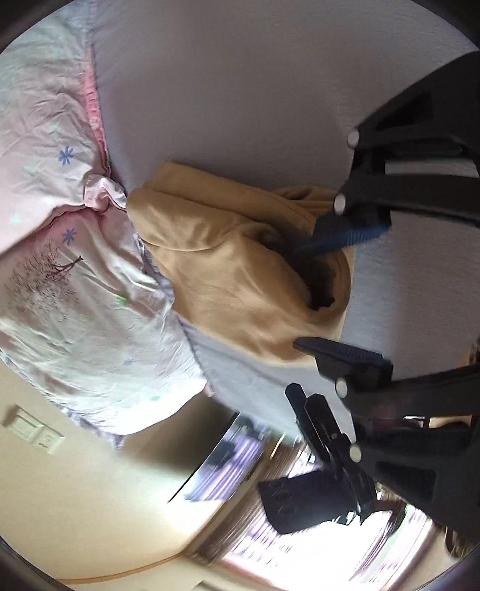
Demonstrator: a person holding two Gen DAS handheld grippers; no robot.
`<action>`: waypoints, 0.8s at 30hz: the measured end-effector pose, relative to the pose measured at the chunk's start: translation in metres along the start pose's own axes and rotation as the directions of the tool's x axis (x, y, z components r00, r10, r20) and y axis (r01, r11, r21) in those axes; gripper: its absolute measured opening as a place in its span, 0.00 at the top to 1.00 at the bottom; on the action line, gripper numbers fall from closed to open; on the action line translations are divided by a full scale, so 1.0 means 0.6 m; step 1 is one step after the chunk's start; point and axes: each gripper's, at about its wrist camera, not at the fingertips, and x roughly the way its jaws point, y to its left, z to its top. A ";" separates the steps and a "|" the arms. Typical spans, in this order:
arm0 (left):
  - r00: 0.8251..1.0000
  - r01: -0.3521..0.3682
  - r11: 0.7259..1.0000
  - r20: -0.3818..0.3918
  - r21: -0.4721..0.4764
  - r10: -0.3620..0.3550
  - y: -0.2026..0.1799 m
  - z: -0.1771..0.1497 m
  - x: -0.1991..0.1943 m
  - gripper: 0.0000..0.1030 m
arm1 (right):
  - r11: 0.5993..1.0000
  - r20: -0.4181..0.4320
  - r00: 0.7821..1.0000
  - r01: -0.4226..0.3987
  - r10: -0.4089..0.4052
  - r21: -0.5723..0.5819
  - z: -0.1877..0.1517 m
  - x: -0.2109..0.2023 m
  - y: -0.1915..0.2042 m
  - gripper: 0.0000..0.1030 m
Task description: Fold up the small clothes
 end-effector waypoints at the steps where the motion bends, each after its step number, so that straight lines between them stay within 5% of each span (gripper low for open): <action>1: 1.000 -0.006 1.000 -0.025 0.004 0.006 -0.003 -0.006 0.012 0.42 | 1.000 -0.011 1.000 0.029 -0.029 -0.006 -0.001 0.008 -0.001 0.93; 5: 0.994 -0.041 0.999 -0.105 0.016 0.042 0.002 -0.036 0.046 0.43 | 0.993 -0.016 0.996 0.084 -0.083 0.085 -0.041 0.000 -0.063 0.94; 9: 0.994 -0.032 0.999 -0.106 0.024 0.034 -0.002 -0.045 0.037 0.42 | 0.994 -0.031 0.999 0.036 -0.033 0.106 -0.060 -0.009 -0.069 0.90; 11: 0.993 -0.031 0.999 -0.110 0.022 0.033 -0.001 -0.046 0.035 0.41 | 0.991 0.004 1.000 0.005 -0.006 0.132 -0.043 -0.021 -0.068 0.59; 12: 0.993 -0.030 0.999 -0.111 0.020 0.032 0.000 -0.047 0.035 0.41 | 0.989 0.040 0.999 -0.011 0.005 0.146 -0.032 -0.029 -0.071 0.31; 13: 0.993 -0.030 0.999 -0.111 0.019 0.032 -0.001 -0.047 0.034 0.41 | 0.988 0.096 0.995 -0.013 -0.002 0.154 -0.015 -0.036 -0.074 0.26; 18: 0.994 -0.025 1.000 -0.107 0.008 0.026 -0.004 -0.048 0.032 0.38 | 0.966 0.021 0.999 -0.034 0.029 0.257 0.041 0.016 -0.097 0.45; 20: 0.994 -0.024 1.000 -0.106 0.006 0.024 -0.004 -0.049 0.032 0.38 | 0.971 -0.006 1.000 -0.025 0.027 0.238 0.045 0.043 -0.094 0.82; 22: 0.994 -0.017 1.000 -0.106 0.003 0.018 -0.003 -0.049 0.034 0.38 | 0.967 0.004 0.998 0.062 -0.065 0.246 0.042 0.042 -0.099 0.83; 24: 0.994 -0.016 1.000 -0.105 0.004 0.017 -0.004 -0.050 0.035 0.38 | 0.960 0.010 0.998 0.053 -0.058 0.276 0.036 0.034 -0.108 0.82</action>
